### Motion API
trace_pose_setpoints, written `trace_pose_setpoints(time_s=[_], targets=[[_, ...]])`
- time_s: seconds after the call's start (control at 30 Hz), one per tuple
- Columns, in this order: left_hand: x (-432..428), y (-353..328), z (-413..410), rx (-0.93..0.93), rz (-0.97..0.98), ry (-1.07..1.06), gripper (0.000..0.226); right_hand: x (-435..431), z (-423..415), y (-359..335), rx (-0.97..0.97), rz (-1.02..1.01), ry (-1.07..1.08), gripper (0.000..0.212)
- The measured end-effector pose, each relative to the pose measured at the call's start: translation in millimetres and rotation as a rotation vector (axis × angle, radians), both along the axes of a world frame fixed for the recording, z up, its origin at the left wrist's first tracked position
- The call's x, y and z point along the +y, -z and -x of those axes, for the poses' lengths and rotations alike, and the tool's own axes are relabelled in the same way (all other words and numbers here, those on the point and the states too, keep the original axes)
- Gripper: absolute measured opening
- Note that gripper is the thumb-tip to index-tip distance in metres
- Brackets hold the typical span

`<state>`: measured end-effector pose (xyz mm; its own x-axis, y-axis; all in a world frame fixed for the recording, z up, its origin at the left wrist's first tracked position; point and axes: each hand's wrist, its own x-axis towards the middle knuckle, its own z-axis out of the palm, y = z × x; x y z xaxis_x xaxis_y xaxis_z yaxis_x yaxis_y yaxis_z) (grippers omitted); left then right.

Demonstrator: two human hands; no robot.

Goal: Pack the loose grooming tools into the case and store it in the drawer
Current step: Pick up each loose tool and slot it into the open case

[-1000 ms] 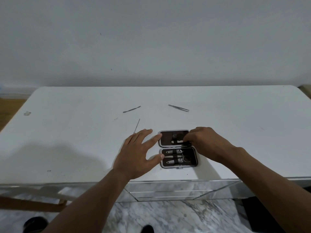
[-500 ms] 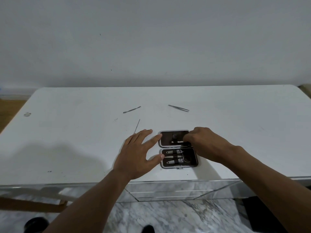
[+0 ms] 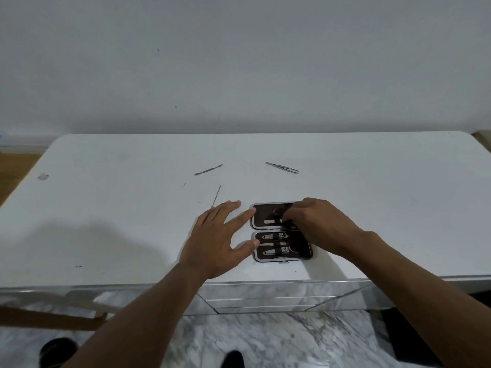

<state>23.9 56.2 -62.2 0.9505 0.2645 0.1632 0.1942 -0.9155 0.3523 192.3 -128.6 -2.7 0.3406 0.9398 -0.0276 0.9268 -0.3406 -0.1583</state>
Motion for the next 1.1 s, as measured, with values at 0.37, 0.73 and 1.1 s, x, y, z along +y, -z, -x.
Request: trace_pose_setpoints(time_s=[0.37, 0.73, 1.1], targets=[[1, 1, -1, 0.009, -0.015, 0.0, 0.065, 4, -2, -9, 0.109, 0.029, 0.127, 0.019], [2, 0, -2, 0.013, -0.033, 0.002, 0.065, 11, 0, -9, 0.149, 0.019, 0.157, 0.021], [2, 1, -2, 0.021, 0.013, 0.017, 0.067, 13, 2, -8, 0.175, 0.005, 0.184, 0.021]])
